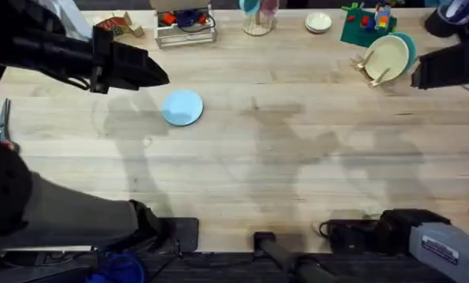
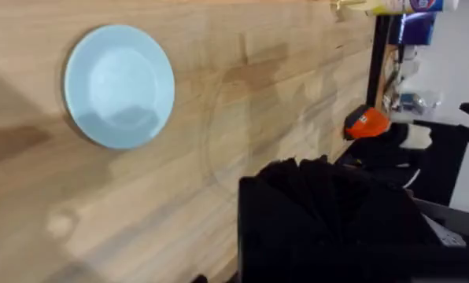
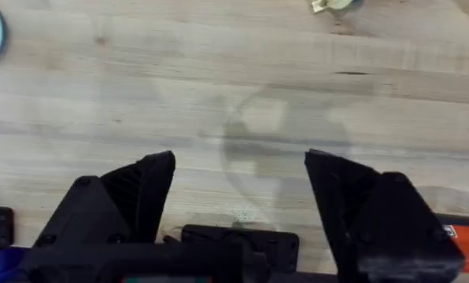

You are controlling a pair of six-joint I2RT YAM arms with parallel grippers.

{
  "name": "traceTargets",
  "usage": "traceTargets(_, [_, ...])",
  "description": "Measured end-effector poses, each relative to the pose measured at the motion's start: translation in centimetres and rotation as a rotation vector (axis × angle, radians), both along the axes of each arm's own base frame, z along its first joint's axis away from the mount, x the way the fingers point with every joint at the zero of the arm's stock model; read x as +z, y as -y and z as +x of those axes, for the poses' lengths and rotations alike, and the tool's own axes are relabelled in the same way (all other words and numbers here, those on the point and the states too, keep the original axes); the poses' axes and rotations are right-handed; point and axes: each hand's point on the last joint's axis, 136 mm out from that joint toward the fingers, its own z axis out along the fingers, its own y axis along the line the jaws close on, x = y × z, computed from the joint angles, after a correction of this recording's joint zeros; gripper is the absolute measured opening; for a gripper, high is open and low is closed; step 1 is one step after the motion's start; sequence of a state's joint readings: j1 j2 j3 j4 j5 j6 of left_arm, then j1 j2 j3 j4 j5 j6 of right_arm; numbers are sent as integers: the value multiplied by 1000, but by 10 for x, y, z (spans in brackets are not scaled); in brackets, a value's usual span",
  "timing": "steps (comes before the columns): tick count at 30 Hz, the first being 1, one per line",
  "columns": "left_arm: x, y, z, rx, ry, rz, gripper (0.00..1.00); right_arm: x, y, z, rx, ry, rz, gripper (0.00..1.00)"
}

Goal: Pick up the plates from the table one by one and place each into a slot on the dish rack.

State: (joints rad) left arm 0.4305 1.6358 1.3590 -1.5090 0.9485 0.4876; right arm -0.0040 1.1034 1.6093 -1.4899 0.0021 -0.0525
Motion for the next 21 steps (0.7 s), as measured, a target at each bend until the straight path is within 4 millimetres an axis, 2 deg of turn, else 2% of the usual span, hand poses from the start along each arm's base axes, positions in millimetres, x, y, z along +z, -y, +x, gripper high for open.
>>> traceTargets(6, [-22,-4,15,-15,-8,-39,42,0,0,0,0,0,0,994])
traceTargets(14, [-50,-8,26,-29,-40,-68,42,0,0,0,0,0,0,993])
traceTargets(21, [-66,-11,32,-33,-57,-78,42,0,0,0,0,0,0,993])
